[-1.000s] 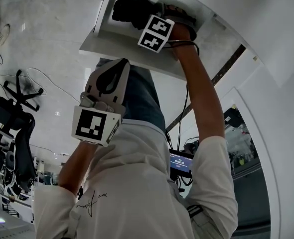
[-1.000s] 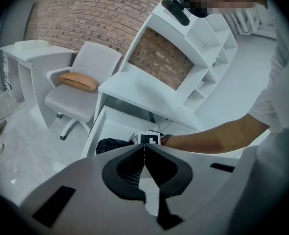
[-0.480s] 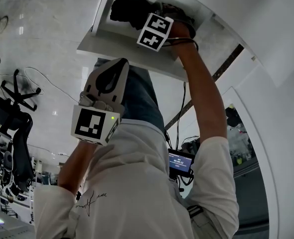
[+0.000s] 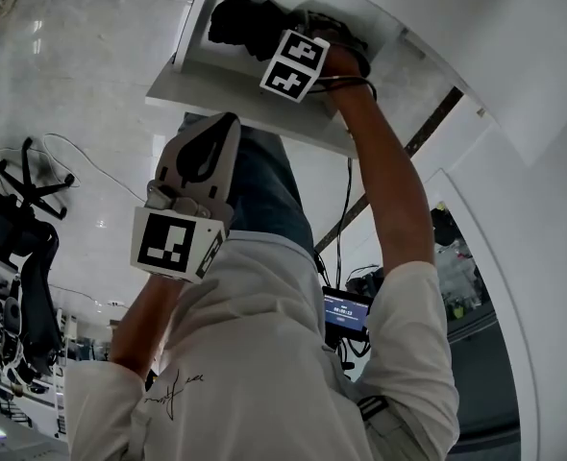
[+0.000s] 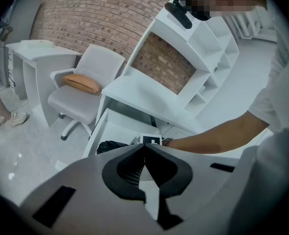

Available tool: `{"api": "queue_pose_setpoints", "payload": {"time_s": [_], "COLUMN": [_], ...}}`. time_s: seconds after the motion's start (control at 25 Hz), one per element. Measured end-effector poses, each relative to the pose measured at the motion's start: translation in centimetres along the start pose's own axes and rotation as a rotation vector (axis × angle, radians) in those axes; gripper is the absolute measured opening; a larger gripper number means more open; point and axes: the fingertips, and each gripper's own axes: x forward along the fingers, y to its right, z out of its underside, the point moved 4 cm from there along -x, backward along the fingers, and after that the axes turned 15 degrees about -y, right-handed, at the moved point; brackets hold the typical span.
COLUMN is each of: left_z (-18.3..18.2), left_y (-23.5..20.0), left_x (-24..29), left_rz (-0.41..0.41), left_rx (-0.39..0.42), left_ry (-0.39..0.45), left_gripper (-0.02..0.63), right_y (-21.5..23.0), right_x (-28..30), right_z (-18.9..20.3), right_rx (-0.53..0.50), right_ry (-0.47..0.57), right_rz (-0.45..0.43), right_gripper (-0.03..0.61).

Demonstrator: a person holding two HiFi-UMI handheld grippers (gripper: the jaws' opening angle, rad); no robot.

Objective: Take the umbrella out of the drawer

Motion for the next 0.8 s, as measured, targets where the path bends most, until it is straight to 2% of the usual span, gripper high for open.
{"api": "queue_pose_setpoints", "payload": {"time_s": [0.8], "left_z": [-0.05], "left_y": [-0.24], "left_x": [-0.78], "left_rz": [-0.007], "left_rx": [-0.007], "left_ry": [0.016], "left_gripper": [0.017], "right_y": [-0.72], "right_x": [-0.27], "right_z": [0.06], "right_rx": [0.067], "right_ry": [0.013], "right_rz": [-0.001], "right_gripper": [0.235]}}
